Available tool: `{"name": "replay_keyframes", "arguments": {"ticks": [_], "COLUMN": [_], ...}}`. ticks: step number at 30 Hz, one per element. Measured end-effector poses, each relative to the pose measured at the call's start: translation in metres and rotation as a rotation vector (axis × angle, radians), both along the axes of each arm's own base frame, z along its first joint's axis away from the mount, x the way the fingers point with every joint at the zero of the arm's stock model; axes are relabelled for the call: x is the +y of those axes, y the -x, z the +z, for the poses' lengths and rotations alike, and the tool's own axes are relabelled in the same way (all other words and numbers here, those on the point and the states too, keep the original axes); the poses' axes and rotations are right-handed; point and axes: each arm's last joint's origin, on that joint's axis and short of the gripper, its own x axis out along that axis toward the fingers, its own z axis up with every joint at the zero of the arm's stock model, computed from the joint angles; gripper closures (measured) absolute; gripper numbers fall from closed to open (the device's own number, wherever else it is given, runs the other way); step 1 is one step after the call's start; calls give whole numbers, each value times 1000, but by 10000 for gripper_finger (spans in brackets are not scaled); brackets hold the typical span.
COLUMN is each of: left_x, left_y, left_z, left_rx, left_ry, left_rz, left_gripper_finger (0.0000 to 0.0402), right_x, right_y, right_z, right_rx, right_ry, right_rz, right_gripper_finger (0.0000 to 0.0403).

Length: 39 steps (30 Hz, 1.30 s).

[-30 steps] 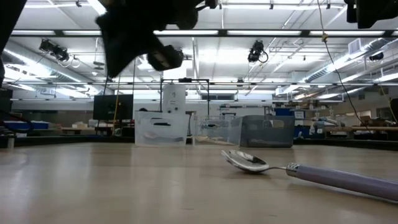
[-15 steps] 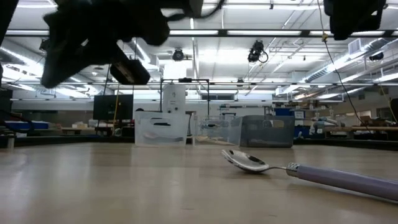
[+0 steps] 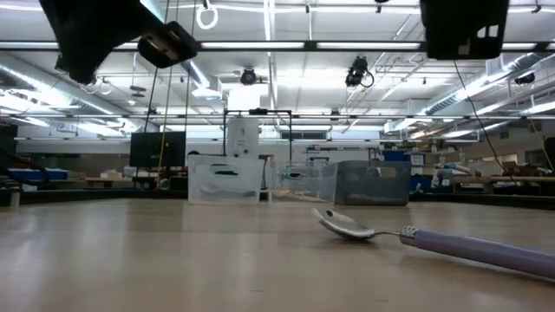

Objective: Sort silverware by color (type)
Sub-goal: Put the violet spoon into the black bin

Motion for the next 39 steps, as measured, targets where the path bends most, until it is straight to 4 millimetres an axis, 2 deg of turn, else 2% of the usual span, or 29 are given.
{"name": "replay_keyframes", "arguments": {"ticks": [7,17,23,33,39], "left_x": [-12,-40,-53,-58,-59], "left_y": [17,44,58,77,80], "left_z": [2,-13,-5,17,19], "left_rx": [-149,-248,-309,-413,-419], "left_ry": [-146,-248,-266,-254,-244], "left_rz": [48,50,50,76,75], "left_gripper_finger": [392,391,391,391,391], "right_x": [8,13,17,34,38], "right_y": [-9,-18,-27,-55,-62], "right_z": [-9,-15,-25,-29,-38], "right_rx": [-46,-84,-102,-29,33], "right_ry": [2,3,3,143,232], "right_rz": [12,-4,-9,42,66], "right_gripper_finger": [327,327,327,327,327]}}
